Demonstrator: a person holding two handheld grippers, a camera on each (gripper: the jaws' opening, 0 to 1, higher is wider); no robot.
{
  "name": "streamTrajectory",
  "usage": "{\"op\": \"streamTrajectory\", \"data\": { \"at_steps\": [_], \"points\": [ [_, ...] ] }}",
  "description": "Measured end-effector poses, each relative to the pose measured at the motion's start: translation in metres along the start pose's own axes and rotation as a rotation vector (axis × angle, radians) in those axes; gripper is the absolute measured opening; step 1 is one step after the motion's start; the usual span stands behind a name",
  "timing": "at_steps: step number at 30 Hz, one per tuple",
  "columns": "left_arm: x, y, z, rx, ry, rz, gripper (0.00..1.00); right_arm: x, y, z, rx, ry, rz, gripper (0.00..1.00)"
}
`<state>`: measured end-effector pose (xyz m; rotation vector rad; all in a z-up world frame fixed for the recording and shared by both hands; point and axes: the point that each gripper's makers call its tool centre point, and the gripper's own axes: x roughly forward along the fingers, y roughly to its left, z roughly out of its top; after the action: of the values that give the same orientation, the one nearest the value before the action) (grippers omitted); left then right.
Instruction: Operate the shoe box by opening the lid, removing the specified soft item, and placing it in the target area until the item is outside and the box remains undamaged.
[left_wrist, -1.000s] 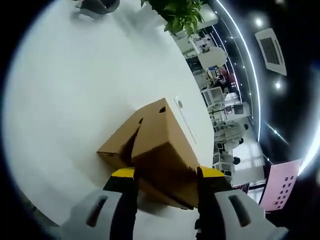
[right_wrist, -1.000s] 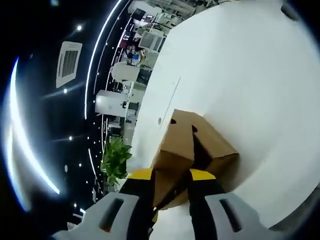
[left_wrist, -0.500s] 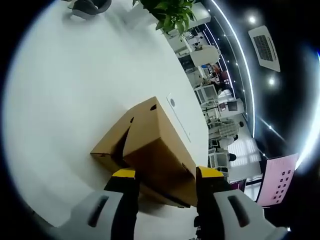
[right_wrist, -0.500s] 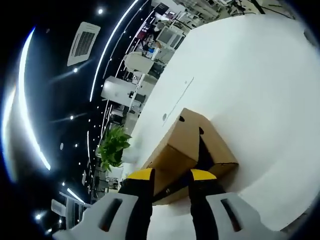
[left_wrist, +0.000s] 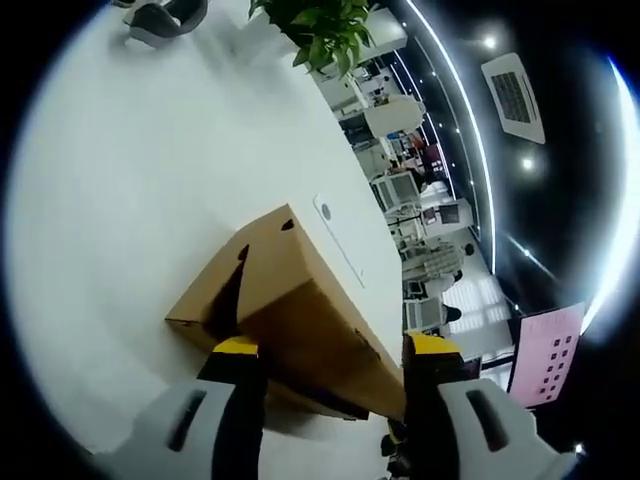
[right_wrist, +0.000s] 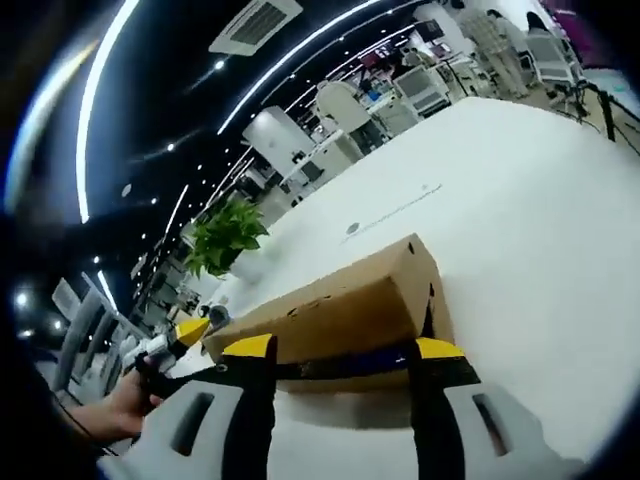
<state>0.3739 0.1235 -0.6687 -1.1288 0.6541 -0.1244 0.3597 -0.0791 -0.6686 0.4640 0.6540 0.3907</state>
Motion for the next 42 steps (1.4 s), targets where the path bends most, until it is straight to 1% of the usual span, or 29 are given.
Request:
{"op": "streamTrajectory", "data": {
  "at_steps": [2, 4, 7, 8, 9, 11, 12, 13, 14, 19, 22, 25, 27, 30, 33, 37, 42],
  "points": [
    [0.0, -0.002, -0.001, 0.005, 0.006, -0.009, 0.58, 0.0, 0.002, -0.005, -0.09, 0.022, 0.003, 0.53],
    [0.0, -0.003, 0.0, 0.0, 0.004, -0.018, 0.59, -0.001, 0.0, -0.01, -0.137, 0.035, -0.017, 0.56],
    [-0.001, -0.005, 0.002, -0.018, -0.002, -0.032, 0.59, -0.001, -0.001, -0.015, -0.164, 0.036, -0.028, 0.6],
    [-0.001, -0.006, 0.002, -0.016, -0.003, -0.036, 0.59, -0.002, -0.004, -0.018, -0.191, 0.044, -0.037, 0.61],
    [-0.001, -0.007, 0.003, -0.016, -0.003, -0.04, 0.6, -0.002, -0.006, -0.019, -0.2, 0.046, -0.044, 0.61],
    [0.0, -0.009, 0.003, -0.015, -0.005, -0.05, 0.62, -0.003, -0.014, -0.022, -0.233, 0.057, -0.081, 0.61],
    [0.0, -0.01, 0.004, -0.016, -0.002, -0.056, 0.62, -0.004, -0.024, -0.024, -0.266, 0.063, -0.125, 0.61],
    [0.0, -0.01, 0.004, -0.016, 0.0, -0.059, 0.62, -0.004, -0.026, -0.024, -0.274, 0.063, -0.135, 0.61],
    [-0.001, -0.011, 0.004, -0.011, 0.001, -0.06, 0.62, -0.004, -0.03, -0.023, -0.301, 0.063, -0.153, 0.61],
    [0.0, -0.014, 0.007, -0.006, 0.001, -0.071, 0.62, 0.0, -0.04, -0.02, -0.374, 0.059, -0.19, 0.63],
    [0.0, -0.016, 0.008, -0.004, 0.002, -0.074, 0.62, 0.003, -0.044, -0.019, -0.398, 0.052, -0.207, 0.63],
    [0.0, -0.016, 0.008, -0.009, 0.006, -0.077, 0.64, 0.007, -0.05, -0.022, -0.388, 0.058, -0.222, 0.63],
    [0.0, -0.016, 0.007, -0.008, 0.012, -0.076, 0.64, 0.008, -0.051, -0.015, -0.395, 0.022, -0.235, 0.61],
    [0.0, -0.017, 0.006, 0.004, 0.017, -0.075, 0.64, 0.011, -0.05, -0.007, -0.424, -0.009, -0.242, 0.61],
    [0.0, -0.016, 0.006, -0.011, 0.018, -0.076, 0.64, 0.015, -0.051, -0.002, -0.449, -0.017, -0.247, 0.6],
    [-0.001, -0.017, 0.006, -0.009, 0.024, -0.081, 0.64, 0.019, -0.053, 0.003, -0.433, -0.018, -0.25, 0.6],
    [-0.001, -0.02, 0.005, 0.021, 0.037, -0.088, 0.65, 0.02, -0.045, 0.009, -0.423, -0.037, -0.23, 0.6]
  ]
}}
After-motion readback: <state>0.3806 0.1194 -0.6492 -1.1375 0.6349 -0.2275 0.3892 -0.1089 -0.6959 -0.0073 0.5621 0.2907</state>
